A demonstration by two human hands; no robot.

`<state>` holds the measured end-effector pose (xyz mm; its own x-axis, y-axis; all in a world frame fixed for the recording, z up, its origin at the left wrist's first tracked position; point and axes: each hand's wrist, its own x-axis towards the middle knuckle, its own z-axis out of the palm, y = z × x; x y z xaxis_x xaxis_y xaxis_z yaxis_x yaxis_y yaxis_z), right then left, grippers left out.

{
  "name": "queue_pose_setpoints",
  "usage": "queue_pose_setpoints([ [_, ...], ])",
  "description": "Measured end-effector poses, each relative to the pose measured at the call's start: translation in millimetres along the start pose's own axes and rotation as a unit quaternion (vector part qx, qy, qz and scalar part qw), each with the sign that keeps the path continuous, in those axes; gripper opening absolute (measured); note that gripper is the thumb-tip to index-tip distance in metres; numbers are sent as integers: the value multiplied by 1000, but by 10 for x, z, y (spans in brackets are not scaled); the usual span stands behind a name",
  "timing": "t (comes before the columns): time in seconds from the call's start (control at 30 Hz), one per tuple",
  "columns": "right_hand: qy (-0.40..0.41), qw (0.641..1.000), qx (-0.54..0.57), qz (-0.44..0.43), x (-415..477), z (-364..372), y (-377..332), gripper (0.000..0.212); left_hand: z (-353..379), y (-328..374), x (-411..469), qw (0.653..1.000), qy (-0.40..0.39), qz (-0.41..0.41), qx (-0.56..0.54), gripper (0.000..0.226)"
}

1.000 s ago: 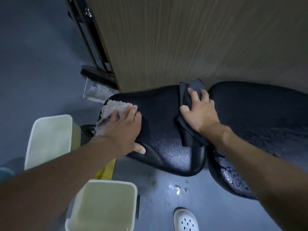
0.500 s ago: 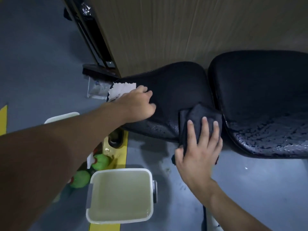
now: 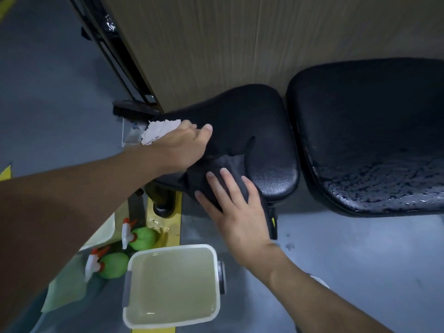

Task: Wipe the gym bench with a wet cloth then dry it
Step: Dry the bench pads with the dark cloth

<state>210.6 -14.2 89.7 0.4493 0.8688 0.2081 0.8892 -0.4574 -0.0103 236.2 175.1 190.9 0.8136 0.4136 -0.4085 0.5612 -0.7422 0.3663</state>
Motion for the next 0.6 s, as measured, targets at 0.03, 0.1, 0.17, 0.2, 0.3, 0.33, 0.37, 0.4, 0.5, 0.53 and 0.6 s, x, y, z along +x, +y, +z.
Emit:
queue_pose_setpoints([
  [0.03,10,1000,8,10,-64,-53,74,60,-6,2,1,1000,-23,2,14,58],
  [0.1,16,999,18,43,-156,-198,180,63,-35,57,-24,996,-48,-12,68,59],
  [0.17,6,992,50,120,-178,-334,272,69,-39,124,-63,992,-39,2,116,46],
  [0.2,5,981,82,175,-146,-431,334,71,-27,163,-101,992,-24,20,118,46],
  [0.3,22,928,218,301,8,-784,562,68,71,343,-220,996,8,72,55,50],
  [0.33,25,906,269,327,46,-917,647,67,123,416,-233,997,8,69,20,47],
  [0.37,40,889,302,341,62,-1046,751,66,180,499,-235,998,8,60,-11,47],
  [0.4,62,883,312,345,66,-1171,858,66,231,575,-223,998,10,53,-40,47],
  [0.5,139,918,212,306,98,-1488,1252,69,297,807,-131,994,26,58,-86,45],
  [0.53,123,935,170,285,118,-1553,1401,72,301,872,-90,994,25,70,-85,45],
  [0.6,-38,967,103,231,183,-1599,1720,80,316,967,12,992,25,100,-73,44],
])
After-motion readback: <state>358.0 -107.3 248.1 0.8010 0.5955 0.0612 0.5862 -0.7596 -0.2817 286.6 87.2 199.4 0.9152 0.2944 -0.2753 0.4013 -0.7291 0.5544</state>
